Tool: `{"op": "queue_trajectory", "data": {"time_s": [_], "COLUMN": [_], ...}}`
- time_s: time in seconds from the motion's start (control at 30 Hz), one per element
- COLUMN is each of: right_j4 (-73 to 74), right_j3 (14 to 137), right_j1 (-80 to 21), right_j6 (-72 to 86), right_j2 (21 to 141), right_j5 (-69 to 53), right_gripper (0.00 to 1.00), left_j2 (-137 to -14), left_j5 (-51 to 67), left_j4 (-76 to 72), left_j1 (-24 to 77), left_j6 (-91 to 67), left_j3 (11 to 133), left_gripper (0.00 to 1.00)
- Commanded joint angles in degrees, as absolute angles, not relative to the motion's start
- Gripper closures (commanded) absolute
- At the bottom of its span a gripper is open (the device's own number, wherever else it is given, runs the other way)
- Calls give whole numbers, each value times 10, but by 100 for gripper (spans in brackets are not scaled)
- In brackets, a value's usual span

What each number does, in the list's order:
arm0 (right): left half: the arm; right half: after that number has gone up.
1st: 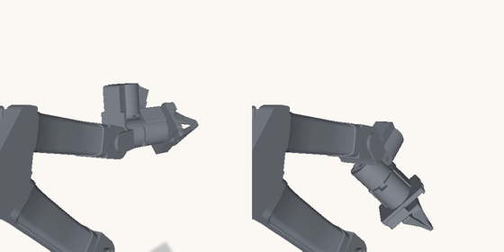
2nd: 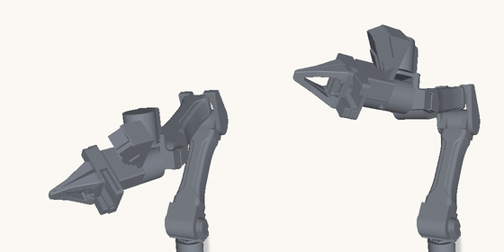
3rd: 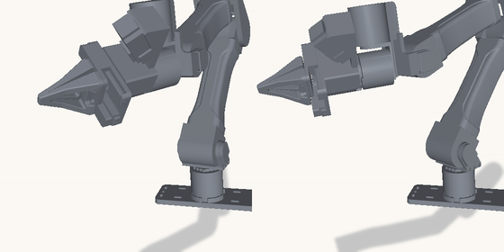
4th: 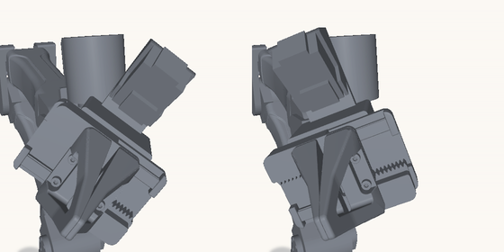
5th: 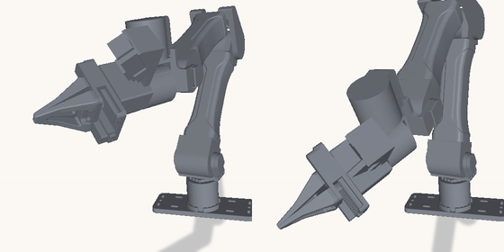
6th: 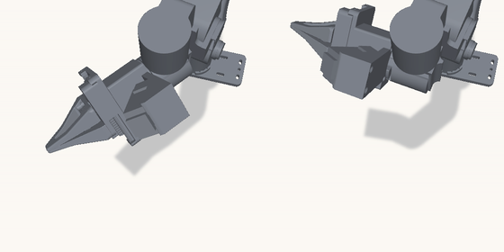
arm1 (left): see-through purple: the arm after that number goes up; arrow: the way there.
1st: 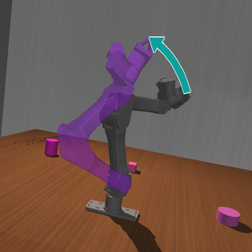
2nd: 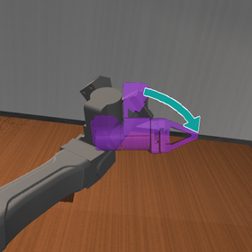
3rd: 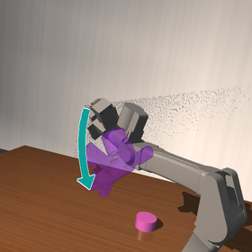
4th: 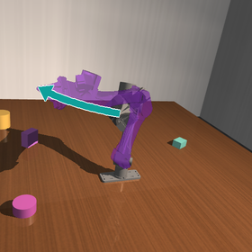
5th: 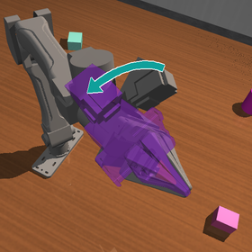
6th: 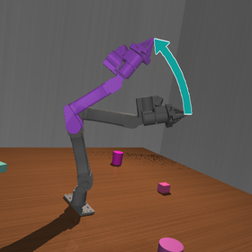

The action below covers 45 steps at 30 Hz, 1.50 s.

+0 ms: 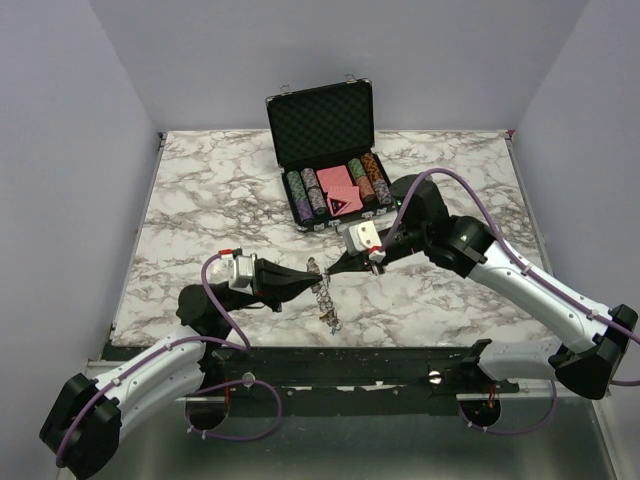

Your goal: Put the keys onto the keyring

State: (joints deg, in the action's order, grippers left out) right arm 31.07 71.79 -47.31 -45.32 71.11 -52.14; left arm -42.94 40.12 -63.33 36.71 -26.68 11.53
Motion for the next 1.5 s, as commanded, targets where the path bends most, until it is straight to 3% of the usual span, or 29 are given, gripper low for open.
{"op": "queue_trajectory", "data": {"time_s": [0.0,0.5,1.47], "right_j4": [287,316,347], "right_j3": [708,711,700], "right_j1": [-480,-482,-494], "right_j6": [-482,-580,-614], "right_j2": [695,690,692], "right_j5": [-532,-523,-534], "right_gripper": [100,100,100], "left_j2": [-428,-432,-490], "left_j5": [411,446,540], "left_j4": [-657,-604,-453], "left_j1": [365,348,338], "left_j6": [-279,-291,-279], "left_j3": [122,146,234], "left_gripper": [100,100,100]}}
